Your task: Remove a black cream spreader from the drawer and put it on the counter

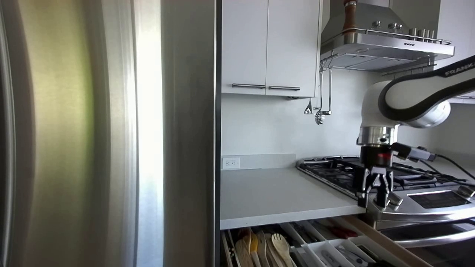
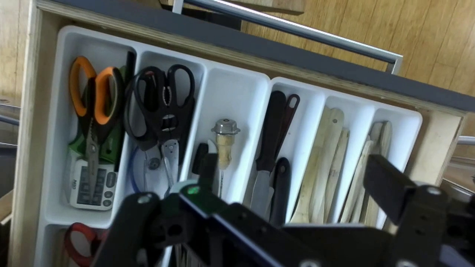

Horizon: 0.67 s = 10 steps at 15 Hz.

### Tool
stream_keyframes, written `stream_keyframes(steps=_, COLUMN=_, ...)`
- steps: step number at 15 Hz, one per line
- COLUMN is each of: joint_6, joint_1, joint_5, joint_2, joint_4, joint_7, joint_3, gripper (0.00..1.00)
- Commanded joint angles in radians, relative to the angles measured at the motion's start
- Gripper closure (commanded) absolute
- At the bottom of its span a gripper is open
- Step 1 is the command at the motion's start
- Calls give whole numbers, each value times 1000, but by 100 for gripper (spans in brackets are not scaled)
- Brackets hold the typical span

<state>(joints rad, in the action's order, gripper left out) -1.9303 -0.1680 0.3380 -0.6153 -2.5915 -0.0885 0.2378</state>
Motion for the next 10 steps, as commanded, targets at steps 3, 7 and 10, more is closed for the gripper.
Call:
stream_keyframes(steps=3, joint_6=-257, joint_1=-43, joint_5=18, joint_2=293, joint_4=23, joint_7=-121, joint_3=67, gripper=0)
stream_keyframes(steps=7, joint_6=-412, joint_1=-67, joint_5=24, joint_2=437, joint_4=44, joint_7=-138, joint_3=59, gripper=0)
stream_keyframes(steps=10, joint_6=-511, joint_1=-79, joint_5=21, joint_2=522, joint_4=62, joint_7=-148, joint_3=63, gripper=0)
